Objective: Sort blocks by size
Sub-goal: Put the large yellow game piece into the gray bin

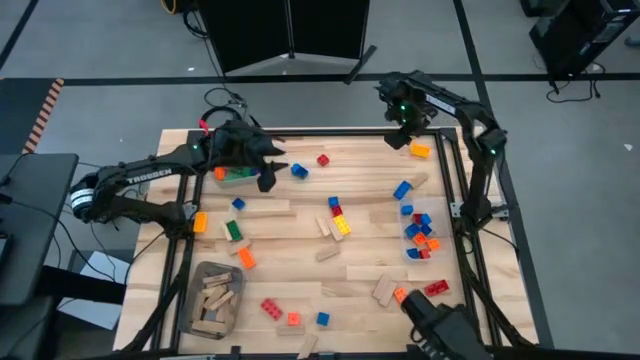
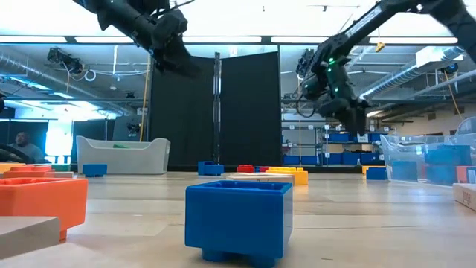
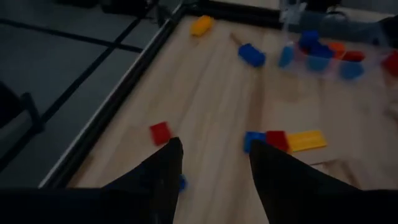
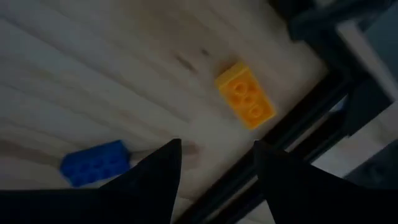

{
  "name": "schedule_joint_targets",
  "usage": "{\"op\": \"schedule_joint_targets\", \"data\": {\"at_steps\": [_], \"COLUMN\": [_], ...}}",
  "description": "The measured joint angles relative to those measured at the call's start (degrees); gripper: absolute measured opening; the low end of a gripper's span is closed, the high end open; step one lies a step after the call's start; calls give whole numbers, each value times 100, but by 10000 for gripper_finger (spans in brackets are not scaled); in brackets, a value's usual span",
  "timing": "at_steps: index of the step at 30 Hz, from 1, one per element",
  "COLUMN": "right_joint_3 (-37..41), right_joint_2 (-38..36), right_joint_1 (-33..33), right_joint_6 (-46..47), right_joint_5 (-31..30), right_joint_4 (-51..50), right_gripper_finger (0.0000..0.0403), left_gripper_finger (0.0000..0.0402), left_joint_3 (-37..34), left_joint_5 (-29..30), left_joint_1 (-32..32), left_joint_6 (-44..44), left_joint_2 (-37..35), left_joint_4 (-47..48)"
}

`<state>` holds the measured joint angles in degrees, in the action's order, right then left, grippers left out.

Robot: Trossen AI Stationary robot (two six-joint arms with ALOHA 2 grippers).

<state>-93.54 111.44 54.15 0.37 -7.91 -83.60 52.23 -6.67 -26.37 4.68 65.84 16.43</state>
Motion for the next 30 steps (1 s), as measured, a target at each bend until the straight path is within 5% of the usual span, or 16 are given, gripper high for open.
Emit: {"op": "schedule_joint_targets", "data": {"at_steps": [10, 30], "right_joint_3": [-559, -564], "right_joint_2": [1087, 2226], "right_joint_1": [250, 485], "right_joint_6": [-1575, -1822], "right_joint_5": [-701, -1183], "right_joint_4": [-292, -469], "right_gripper_finger": [217, 249], "left_gripper_finger": [193, 193], "left_joint_3": [2, 4], "left_joint_5": [-634, -715], "left_joint_1": [-1092, -1630], "left_joint_6": [92, 86], "left_joint_2": [-404, -737], "left_joint_4": [171, 189]}}
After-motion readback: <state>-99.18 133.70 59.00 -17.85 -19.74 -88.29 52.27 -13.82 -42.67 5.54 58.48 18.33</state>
